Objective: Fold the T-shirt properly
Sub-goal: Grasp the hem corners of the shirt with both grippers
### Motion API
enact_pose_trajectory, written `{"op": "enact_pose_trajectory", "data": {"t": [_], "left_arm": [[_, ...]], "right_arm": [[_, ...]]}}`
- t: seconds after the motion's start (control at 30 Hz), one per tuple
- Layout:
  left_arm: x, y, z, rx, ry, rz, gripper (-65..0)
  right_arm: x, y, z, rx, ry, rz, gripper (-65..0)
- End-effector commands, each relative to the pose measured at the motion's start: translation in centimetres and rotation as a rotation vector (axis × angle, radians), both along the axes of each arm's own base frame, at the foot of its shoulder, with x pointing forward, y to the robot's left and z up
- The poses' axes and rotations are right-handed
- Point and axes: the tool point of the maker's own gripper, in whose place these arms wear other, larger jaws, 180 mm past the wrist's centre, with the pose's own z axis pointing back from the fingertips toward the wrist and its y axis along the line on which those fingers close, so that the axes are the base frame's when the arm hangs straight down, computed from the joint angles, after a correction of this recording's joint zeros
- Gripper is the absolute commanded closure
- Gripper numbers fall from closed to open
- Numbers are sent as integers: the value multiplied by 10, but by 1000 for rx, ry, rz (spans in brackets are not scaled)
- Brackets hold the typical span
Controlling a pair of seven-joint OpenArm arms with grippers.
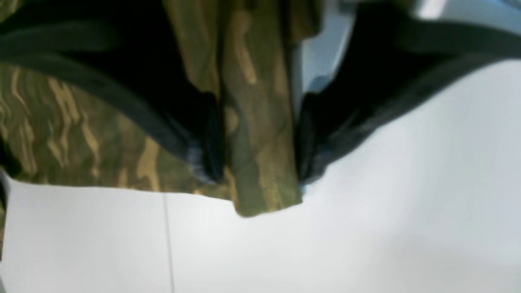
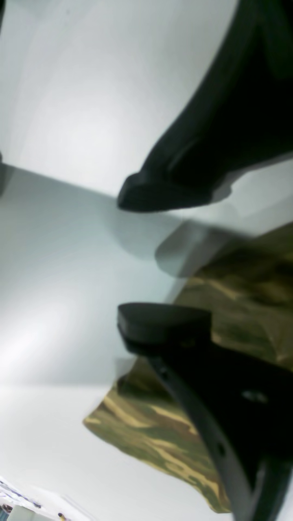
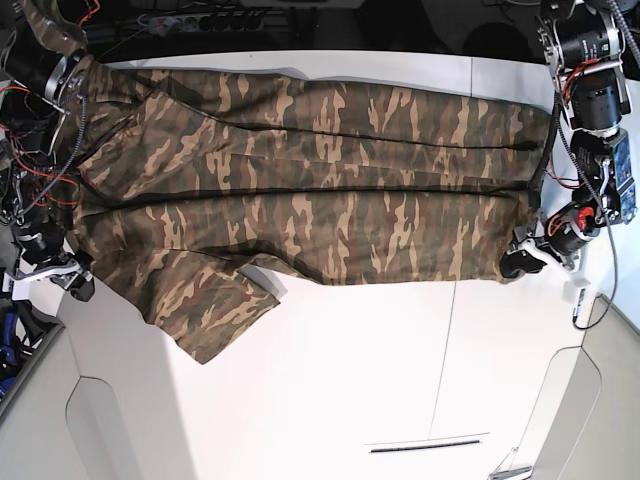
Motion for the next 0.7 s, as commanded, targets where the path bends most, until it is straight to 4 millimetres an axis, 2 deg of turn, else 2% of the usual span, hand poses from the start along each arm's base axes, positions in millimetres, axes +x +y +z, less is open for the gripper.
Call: {"op": "enact_pose_trajectory", "data": {"t": [0.0, 0.17, 0.3, 0.5, 0.67], "left_arm": [[5, 7, 10, 22, -10, -7, -234], [3, 7, 7, 24, 8, -13, -144], [2, 6, 7, 22, 10, -15, -6], [2, -1, 10, 15, -10, -69, 0], [3, -2, 11, 8, -14, -68, 0]], "right_arm": [[12, -2, 16, -1, -50, 1, -357], [15, 28, 8, 43, -44, 37, -356], [20, 62, 2, 47, -30, 116, -356], [26, 110, -3, -1, -1, 271, -356], [30, 125, -3, -65, 17, 350, -356]]}}
